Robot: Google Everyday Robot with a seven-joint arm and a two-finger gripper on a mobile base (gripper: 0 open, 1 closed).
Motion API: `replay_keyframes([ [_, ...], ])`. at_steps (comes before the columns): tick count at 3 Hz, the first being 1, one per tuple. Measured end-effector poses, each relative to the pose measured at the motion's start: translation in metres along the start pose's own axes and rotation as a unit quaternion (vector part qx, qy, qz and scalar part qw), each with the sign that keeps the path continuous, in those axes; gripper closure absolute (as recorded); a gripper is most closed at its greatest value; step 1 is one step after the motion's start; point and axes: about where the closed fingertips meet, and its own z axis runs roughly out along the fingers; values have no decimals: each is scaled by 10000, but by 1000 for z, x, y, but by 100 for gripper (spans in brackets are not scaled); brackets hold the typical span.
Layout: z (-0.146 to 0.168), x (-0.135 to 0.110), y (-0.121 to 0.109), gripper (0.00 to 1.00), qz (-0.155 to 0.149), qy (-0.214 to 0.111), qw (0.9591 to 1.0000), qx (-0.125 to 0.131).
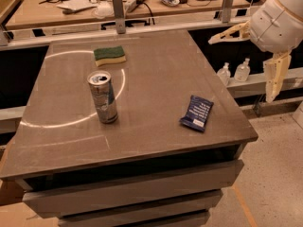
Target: Pick rxbar blueberry
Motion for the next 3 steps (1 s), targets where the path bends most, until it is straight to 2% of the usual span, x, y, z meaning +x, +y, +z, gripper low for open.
replay_keyframes([
  [1,17,-14,-4,0,-425,-367,9983,-177],
  [2,39,-27,-8,0,-820,-648,9937,-394],
  [3,70,-38,-14,0,-1304,-699,9874,-553],
])
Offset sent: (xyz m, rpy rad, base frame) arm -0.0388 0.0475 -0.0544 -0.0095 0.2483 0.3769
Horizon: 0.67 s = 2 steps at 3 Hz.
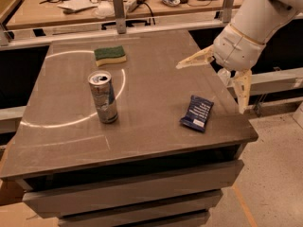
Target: Pick rxbar blueberry
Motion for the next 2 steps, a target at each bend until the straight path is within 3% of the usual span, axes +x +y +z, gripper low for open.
replay_keyframes([
  [1,7,1,-10,0,-113,48,9999,38],
  [2,29,-7,-17,0,-929,28,9947,-433],
])
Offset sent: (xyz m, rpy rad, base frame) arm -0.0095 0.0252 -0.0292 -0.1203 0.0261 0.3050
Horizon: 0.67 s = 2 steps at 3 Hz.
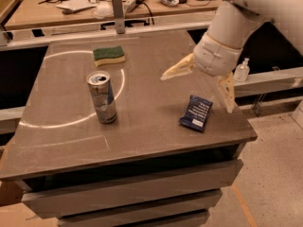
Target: Pick rxbar blueberry
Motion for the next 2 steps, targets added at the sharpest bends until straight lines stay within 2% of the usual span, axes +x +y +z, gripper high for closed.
replay_keyframes([
  [1,13,-4,-6,0,-556,32,9977,-381],
  [2,20,-8,-1,0,-751,206,9948,-654],
])
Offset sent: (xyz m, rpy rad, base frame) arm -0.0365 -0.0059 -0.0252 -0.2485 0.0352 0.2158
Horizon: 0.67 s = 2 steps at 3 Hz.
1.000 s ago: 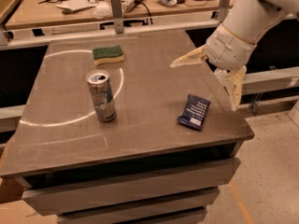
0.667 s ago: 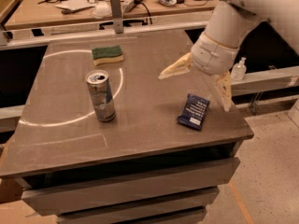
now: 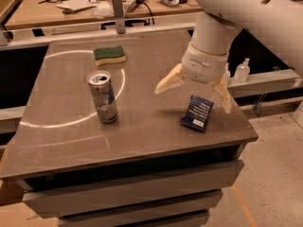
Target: Pick rxbar blueberry
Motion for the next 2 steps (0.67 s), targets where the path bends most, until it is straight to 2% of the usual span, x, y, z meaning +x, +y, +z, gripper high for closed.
replay_keyframes([
  [1,8,-2,15,0,164,235,9992,-279],
  [2,11,3,33,0,400,441,9973,-438],
])
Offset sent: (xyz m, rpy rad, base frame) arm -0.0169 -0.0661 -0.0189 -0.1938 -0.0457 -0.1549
